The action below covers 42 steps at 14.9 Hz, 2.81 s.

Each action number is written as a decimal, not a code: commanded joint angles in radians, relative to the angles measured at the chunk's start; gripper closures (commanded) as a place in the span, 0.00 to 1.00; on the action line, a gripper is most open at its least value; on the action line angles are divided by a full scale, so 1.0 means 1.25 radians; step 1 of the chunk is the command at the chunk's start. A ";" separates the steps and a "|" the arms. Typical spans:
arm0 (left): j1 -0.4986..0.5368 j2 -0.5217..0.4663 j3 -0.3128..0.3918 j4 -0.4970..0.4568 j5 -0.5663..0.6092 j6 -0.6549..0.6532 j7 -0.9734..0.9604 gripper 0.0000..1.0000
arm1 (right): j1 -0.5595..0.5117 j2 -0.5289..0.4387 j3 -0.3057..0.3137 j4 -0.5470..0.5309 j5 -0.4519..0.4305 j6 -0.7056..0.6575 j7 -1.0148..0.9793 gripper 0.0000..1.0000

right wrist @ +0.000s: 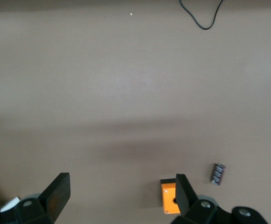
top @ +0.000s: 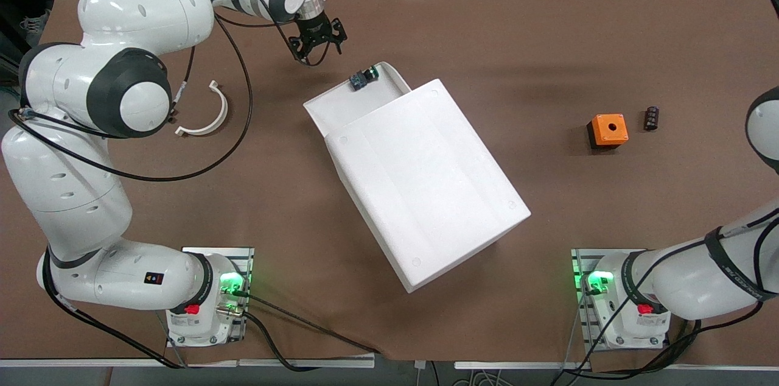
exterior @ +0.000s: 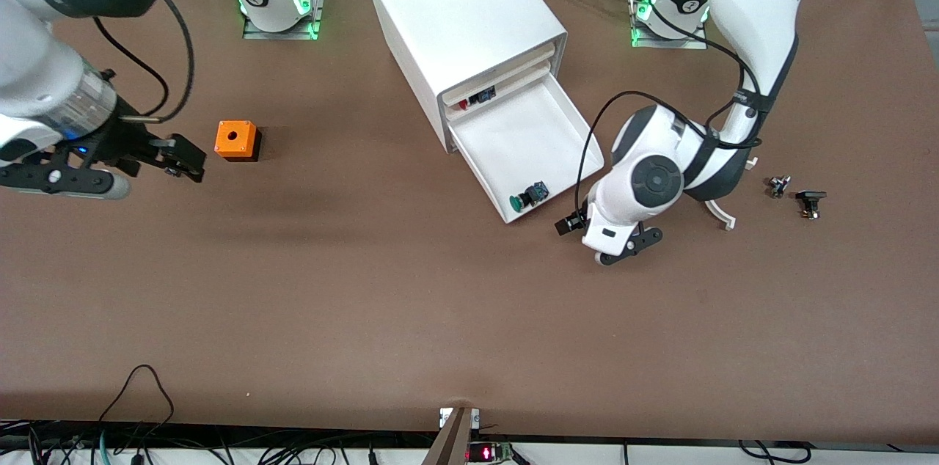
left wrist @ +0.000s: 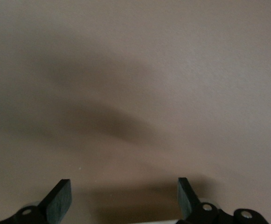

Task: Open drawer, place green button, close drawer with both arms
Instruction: 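Withdraw the right gripper while the left gripper moves to the drawer front, then push the drawer closed into the cabinet with the left gripper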

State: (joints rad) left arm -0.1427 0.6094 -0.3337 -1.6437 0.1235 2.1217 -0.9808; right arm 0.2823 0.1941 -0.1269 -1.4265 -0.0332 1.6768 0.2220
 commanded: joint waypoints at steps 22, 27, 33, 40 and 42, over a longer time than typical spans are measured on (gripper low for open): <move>-0.061 -0.052 -0.145 -0.190 0.091 0.083 -0.204 0.00 | -0.233 -0.170 0.148 -0.097 0.024 -0.109 -0.131 0.00; -0.055 -0.054 -0.200 -0.191 0.071 0.012 -0.204 0.00 | -0.234 -0.168 0.147 -0.097 0.023 -0.100 -0.140 0.00; -0.056 -0.052 -0.234 -0.192 0.024 -0.031 -0.202 0.00 | -0.234 -0.161 0.147 -0.081 0.024 -0.101 -0.135 0.00; -0.059 -0.043 -0.244 -0.196 -0.026 -0.032 -0.192 0.00 | -0.236 -0.161 0.144 -0.081 0.024 -0.100 -0.133 0.00; -0.061 -0.041 -0.253 -0.196 -0.037 -0.032 -0.192 0.00 | -0.237 -0.161 0.144 -0.073 0.025 -0.100 -0.136 0.00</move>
State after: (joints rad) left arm -0.2265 0.5732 -0.6279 -1.8670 0.1116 2.0907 -1.2315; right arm 0.0005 -0.0153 0.0479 -1.5472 -0.0186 1.5575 0.0672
